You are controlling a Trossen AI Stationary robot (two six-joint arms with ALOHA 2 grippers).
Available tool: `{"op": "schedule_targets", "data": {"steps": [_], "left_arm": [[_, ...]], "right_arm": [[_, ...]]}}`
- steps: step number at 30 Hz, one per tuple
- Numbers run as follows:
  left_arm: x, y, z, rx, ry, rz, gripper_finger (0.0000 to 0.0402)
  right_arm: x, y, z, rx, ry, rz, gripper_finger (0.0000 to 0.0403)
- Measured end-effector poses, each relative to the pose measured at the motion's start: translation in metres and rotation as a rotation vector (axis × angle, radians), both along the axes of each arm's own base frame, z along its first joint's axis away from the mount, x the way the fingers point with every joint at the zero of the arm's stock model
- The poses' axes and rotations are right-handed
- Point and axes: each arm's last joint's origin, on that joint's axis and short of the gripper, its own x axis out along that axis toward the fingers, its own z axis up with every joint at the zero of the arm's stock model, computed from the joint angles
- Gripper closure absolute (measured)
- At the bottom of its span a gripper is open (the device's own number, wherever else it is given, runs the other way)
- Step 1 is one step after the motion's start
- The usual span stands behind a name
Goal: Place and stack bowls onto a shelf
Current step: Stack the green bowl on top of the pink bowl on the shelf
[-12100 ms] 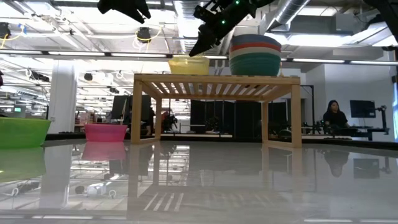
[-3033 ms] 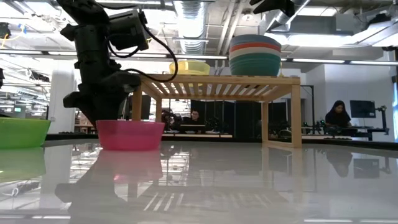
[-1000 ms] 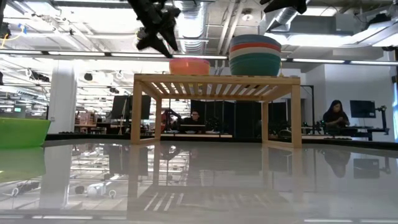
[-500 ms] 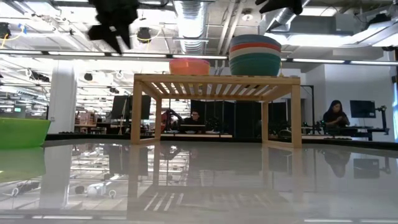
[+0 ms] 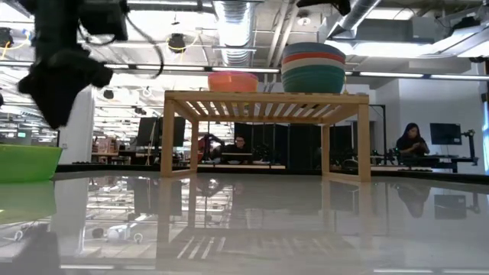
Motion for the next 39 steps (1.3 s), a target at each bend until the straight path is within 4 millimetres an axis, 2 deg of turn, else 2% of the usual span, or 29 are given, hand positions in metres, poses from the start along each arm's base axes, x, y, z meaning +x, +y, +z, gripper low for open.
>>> {"op": "schedule_targets", "data": {"steps": [3, 9, 15, 21, 29, 36, 39], "left_arm": [[-0.004, -0.002, -0.015, -0.004, 0.057, -0.006, 0.0232], [-0.007, 0.000, -0.029, 0.094, 0.113, -0.047, 0.0232], [-0.009, -0.002, -0.046, 0.058, 0.100, -0.121, 0.0233], [-0.007, -0.002, -0.043, 0.050, 0.078, -0.082, 0.0233], [0.005, 0.001, -0.014, 0.062, -0.020, -0.092, 0.0233], [-0.008, -0.002, -0.023, 0.037, 0.118, -0.093, 0.0233], [-0.007, -0.002, -0.027, 0.025, 0.094, -0.050, 0.0233]], "right_arm": [[0.001, 0.002, 0.000, 0.002, -0.001, 0.006, 0.0239], [0.000, 0.004, 0.000, 0.025, -0.001, 0.002, 0.0239], [0.000, 0.009, -0.001, 0.041, -0.004, 0.014, 0.0239], [0.001, 0.011, -0.001, 0.041, -0.003, 0.024, 0.0239], [0.001, 0.011, 0.001, 0.050, -0.021, 0.018, 0.0239], [0.002, 0.015, 0.001, 0.059, -0.023, 0.027, 0.0239], [0.002, 0.018, 0.001, 0.059, -0.021, 0.038, 0.0239]]}}
